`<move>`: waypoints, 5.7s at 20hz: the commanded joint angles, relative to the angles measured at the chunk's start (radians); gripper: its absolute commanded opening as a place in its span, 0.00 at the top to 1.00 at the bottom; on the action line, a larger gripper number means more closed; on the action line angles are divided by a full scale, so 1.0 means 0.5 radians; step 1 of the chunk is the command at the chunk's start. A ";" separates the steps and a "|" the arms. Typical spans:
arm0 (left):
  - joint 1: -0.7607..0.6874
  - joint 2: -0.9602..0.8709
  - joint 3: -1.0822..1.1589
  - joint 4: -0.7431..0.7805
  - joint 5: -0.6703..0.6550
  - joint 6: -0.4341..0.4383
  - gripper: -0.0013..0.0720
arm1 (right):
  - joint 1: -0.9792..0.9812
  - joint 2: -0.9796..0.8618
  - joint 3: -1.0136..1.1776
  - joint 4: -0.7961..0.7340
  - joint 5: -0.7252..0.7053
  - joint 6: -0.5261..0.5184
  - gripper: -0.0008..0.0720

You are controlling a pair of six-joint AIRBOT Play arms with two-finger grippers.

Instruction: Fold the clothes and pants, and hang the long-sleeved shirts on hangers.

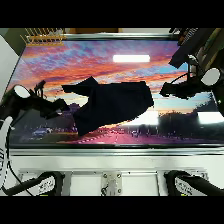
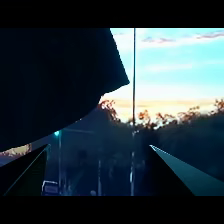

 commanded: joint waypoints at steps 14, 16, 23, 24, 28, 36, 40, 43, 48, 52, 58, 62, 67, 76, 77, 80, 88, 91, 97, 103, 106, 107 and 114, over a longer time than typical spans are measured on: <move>-0.610 -0.108 -0.520 -0.056 0.631 -0.306 0.04 | 0.016 0.003 -0.001 0.087 0.014 -0.002 0.06; -0.679 -0.151 -0.507 -0.059 0.626 -0.305 0.05 | 0.016 0.002 -0.001 0.087 0.021 -0.002 0.06; -0.606 0.037 -0.506 -0.040 0.568 -0.187 0.97 | -0.057 0.002 -0.124 0.079 0.123 -0.035 0.06; -0.550 0.106 -0.506 -0.040 0.542 -0.151 0.97 | -0.096 -0.002 -0.227 0.079 0.086 0.042 0.06; -0.386 0.296 -0.507 -0.041 0.503 -0.091 0.97 | -0.195 -0.058 -0.787 0.175 -0.449 0.553 0.06; -0.349 0.357 -0.507 -0.040 0.490 -0.091 0.97 | -0.048 -0.531 -0.958 1.362 -1.295 -0.128 0.07; -0.349 0.358 -0.507 -0.040 0.488 -0.091 0.97 | 0.058 -0.696 -0.802 1.539 -1.337 -0.373 0.19; -0.349 0.358 -0.506 -0.040 0.487 -0.090 0.97 | 0.091 -0.748 -0.706 1.532 -1.333 -0.505 0.50; -0.320 0.426 -0.342 0.077 0.391 -0.091 0.97 | -0.029 -0.555 -0.520 1.248 -0.965 -0.720 0.98; -0.235 0.802 0.301 0.041 0.099 -0.093 0.97 | -0.139 -0.054 -0.024 0.929 -0.354 -0.649 0.98; -0.225 1.419 1.057 0.043 0.145 -0.283 0.97 | -0.137 0.754 0.552 0.706 -0.023 -0.206 0.98; -0.225 1.534 1.273 0.047 0.217 -0.310 0.97 | -0.137 1.087 0.599 0.706 -0.023 0.138 0.98; -0.225 1.210 1.350 0.051 0.281 -0.275 0.97 | -0.137 1.041 0.598 0.706 0.155 0.475 0.98; -0.298 -0.343 1.717 0.055 0.362 -0.144 0.97 | -0.046 -0.124 0.374 0.632 0.495 0.397 0.98; -0.319 -0.525 1.823 0.048 0.342 -0.136 0.97 | -0.047 -0.281 0.379 0.633 0.403 0.386 0.98; -0.379 -0.950 2.143 0.047 0.301 -0.106 0.97 | -0.047 -0.639 0.439 0.640 0.046 0.385 0.98; -0.285 -0.781 1.778 0.063 0.325 -0.105 0.97 | -0.041 -0.687 0.479 0.563 -0.069 0.120 0.98; -0.220 -0.508 1.404 0.069 0.336 -0.011 0.97 | 0.053 -0.554 0.440 0.217 0.117 0.124 0.98; -0.118 -0.086 0.440 0.067 0.554 0.176 0.97 | 0.396 -0.305 -0.079 -0.044 0.134 0.178 0.98; -0.094 -0.027 -0.140 0.063 0.685 0.340 0.97 | 0.619 -0.282 -0.497 -0.041 -0.043 0.260 0.97; -0.092 -0.025 -0.287 0.068 0.686 0.349 0.97 | 0.652 -0.291 -0.538 -0.040 -0.065 0.282 0.97; -0.092 -0.025 -0.320 0.066 0.686 0.352 0.97 | 0.653 -0.298 -0.538 -0.033 -0.067 0.282 0.97; -0.092 -0.023 -0.166 0.066 0.580 0.351 0.05 | 0.631 -0.273 -0.491 0.250 -0.149 0.273 0.03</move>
